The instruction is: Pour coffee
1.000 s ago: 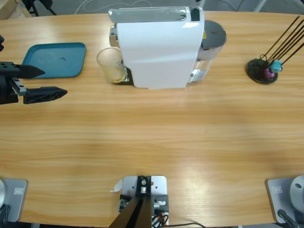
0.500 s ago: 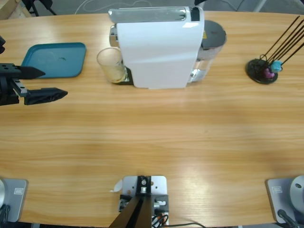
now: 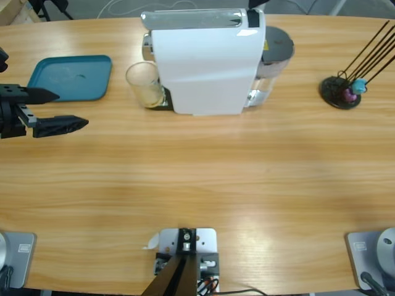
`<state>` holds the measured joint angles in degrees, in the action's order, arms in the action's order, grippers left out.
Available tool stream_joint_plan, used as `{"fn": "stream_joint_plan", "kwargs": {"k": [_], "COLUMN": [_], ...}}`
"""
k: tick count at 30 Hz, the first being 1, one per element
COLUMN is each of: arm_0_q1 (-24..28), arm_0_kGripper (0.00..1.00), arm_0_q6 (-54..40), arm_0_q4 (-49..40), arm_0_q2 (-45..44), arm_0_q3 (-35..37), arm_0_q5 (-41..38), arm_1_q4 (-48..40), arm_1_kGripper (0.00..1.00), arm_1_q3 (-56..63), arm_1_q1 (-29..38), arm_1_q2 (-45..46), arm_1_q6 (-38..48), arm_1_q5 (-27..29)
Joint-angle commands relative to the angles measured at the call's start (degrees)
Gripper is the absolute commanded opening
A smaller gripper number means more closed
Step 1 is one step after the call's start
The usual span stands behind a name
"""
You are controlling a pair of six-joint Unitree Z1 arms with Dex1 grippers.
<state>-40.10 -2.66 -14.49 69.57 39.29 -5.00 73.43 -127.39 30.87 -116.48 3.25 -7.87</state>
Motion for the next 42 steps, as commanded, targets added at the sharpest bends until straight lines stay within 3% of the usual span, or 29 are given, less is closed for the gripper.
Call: {"fn": "stream_joint_plan", "kwargs": {"k": [1, 6, 7, 8, 9, 10, 18, 34, 42], "arm_0_q1": [0.5, 0.5, 0.5, 0.5, 0.5, 0.5, 0.5, 0.5, 0.5], "arm_0_kGripper": [1.0, 1.0, 1.0, 1.0, 1.0, 1.0, 1.0, 1.0, 1.0], "arm_0_q6": [-0.4, -0.4, -0.4, -0.4, -0.4, -0.4, -0.3, 0.0, 0.2], "arm_0_q4": [1.2, 1.3, 1.3, 1.3, 1.3, 1.3, 1.2, 1.2, 1.2], "arm_0_q2": [1.0, 0.6, 0.4, 0.2, 0.2, 0.1, -1.9, -1.9, -3.9], "arm_0_q3": [-2.0, -2.0, -2.0, -2.0, -1.9, -1.8, -1.0, -1.3, -0.8], "arm_0_q5": [0.8, 0.8, 0.8, 0.8, 0.7, 0.7, 0.6, 0.6, 0.6], "arm_1_q4": [0.5, -0.4, -0.3, -0.2, 0.2, 0.3, 0.4, 0.7, 1.2], "arm_1_kGripper": [0.0, 0.0, 0.056, 0.643, 0.972, 1.0, 1.0, 1.0, 1.0], "arm_1_q3": [4.1, -1.1, -4.0, -6.6, -8.5, -9.1, 0.8, 1.6, 2.5], "arm_1_q1": [0.8, 0.7, 0.7, 0.8, 0.9, 0.9, 1.2, 1.1, 1.1], "arm_1_q2": [0.6, 0.8, 1.7, 3.0, 4.6, 6.4, 9.0, 5.7, 8.7], "arm_1_q6": [-0.2, -0.6, -0.8, -0.8, -0.8, -0.7, 1.8, 4.5, 4.5], "arm_1_q5": [0.8, 0.6, 0.8, 1.1, 0.9, 1.0, 1.3, 1.8, 1.8]}}
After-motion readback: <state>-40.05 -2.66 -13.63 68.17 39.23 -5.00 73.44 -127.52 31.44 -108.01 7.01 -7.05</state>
